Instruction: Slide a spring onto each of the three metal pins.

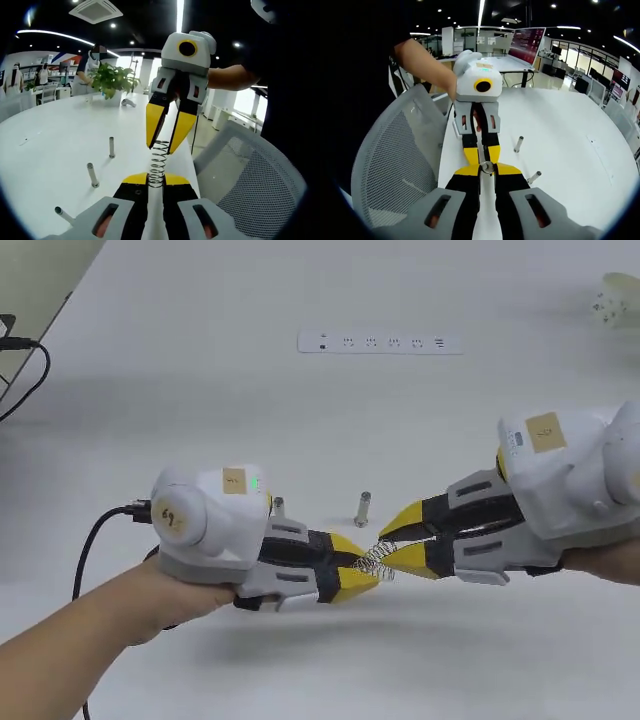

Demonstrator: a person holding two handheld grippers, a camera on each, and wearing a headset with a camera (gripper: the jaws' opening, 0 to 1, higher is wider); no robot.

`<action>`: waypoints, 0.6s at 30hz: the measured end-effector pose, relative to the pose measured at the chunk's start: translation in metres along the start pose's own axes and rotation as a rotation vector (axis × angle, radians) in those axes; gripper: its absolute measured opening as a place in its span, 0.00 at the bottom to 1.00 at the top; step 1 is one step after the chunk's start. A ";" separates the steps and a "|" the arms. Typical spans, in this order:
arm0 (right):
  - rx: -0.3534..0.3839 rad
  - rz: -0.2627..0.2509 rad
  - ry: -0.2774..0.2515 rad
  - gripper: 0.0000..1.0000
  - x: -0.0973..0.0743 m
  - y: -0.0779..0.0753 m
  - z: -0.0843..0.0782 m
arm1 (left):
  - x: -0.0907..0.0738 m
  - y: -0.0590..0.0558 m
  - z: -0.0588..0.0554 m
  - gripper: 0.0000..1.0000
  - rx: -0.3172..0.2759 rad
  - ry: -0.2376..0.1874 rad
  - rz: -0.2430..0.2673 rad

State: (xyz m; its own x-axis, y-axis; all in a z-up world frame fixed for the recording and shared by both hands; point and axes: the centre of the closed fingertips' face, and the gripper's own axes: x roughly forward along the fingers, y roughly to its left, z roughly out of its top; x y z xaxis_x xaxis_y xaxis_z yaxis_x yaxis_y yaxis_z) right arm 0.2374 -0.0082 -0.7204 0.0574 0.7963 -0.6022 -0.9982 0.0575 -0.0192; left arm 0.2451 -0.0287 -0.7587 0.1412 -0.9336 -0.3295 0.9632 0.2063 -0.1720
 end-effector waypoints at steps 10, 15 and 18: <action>-0.015 -0.019 -0.050 0.07 0.004 0.001 0.008 | 0.001 0.000 0.001 0.02 0.008 -0.002 0.010; -0.036 -0.039 -0.068 0.07 0.007 0.003 0.010 | 0.001 -0.001 0.000 0.02 0.003 -0.003 0.012; -0.056 -0.041 -0.063 0.07 0.008 0.004 0.010 | 0.002 -0.001 0.000 0.02 0.008 0.000 0.011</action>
State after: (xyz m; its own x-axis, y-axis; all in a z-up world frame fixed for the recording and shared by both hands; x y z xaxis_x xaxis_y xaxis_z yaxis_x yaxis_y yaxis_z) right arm 0.2341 0.0048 -0.7170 0.0976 0.8306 -0.5483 -0.9944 0.0584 -0.0885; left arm 0.2439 -0.0308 -0.7593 0.1518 -0.9314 -0.3309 0.9635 0.2141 -0.1605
